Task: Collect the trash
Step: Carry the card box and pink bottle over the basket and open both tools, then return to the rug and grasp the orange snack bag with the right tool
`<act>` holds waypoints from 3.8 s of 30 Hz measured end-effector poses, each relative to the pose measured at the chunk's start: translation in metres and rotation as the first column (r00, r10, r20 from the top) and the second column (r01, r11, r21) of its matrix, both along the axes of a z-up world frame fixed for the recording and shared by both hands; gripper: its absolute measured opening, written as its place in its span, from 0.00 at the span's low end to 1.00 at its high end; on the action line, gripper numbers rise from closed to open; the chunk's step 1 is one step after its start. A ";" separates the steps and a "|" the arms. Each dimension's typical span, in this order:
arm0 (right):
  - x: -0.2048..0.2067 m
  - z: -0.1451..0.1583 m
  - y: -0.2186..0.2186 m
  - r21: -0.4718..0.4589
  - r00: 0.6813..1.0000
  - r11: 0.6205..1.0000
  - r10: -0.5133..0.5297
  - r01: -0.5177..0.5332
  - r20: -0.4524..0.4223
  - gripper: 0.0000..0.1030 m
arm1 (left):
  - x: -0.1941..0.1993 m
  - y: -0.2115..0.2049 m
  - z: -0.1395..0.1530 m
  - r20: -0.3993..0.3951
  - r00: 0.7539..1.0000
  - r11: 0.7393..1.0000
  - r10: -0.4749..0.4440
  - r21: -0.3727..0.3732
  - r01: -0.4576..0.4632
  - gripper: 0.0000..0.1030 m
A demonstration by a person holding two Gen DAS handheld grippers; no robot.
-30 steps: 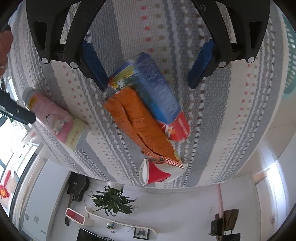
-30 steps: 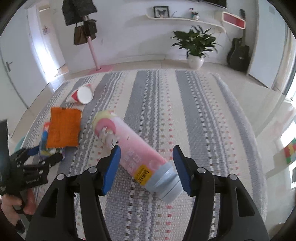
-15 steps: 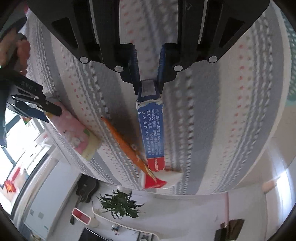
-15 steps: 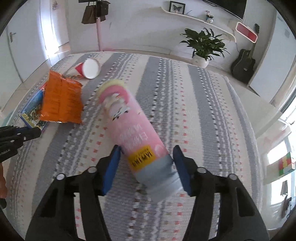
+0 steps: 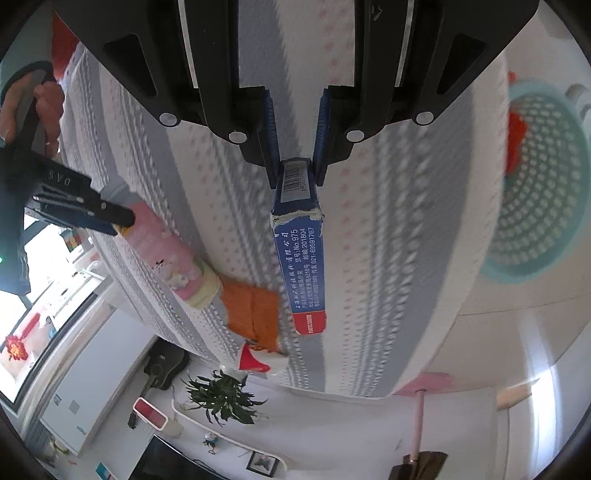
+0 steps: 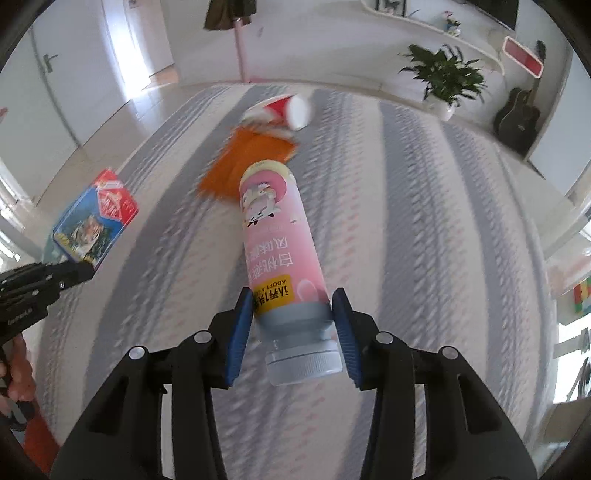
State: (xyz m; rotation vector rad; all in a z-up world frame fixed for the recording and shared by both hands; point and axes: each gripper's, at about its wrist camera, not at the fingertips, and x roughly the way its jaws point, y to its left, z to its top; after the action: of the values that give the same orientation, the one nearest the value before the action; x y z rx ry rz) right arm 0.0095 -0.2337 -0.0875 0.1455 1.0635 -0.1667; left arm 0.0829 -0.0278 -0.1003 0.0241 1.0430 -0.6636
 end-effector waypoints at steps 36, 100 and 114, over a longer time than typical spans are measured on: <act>-0.031 0.009 0.055 0.109 0.983 0.987 0.098 -0.115 0.153 0.60 | 0.020 0.015 -0.024 0.047 0.999 0.982 -0.004 0.187 -0.005 0.72; 0.172 0.002 0.284 0.239 0.965 0.938 0.221 -0.250 0.142 0.46 | 0.109 0.243 0.049 0.167 0.838 0.853 0.520 -0.064 -0.517 0.62; 0.122 0.044 0.162 0.109 0.974 0.991 0.051 -0.077 0.223 0.46 | 0.081 0.135 0.084 0.298 0.876 0.925 0.379 -0.132 -0.355 0.62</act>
State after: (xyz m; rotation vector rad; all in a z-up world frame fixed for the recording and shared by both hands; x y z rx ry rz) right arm 0.1313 -0.0715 -0.0430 0.2301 0.8561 -0.0287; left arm 0.1636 0.1069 -0.0165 -0.1261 0.6826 -0.3332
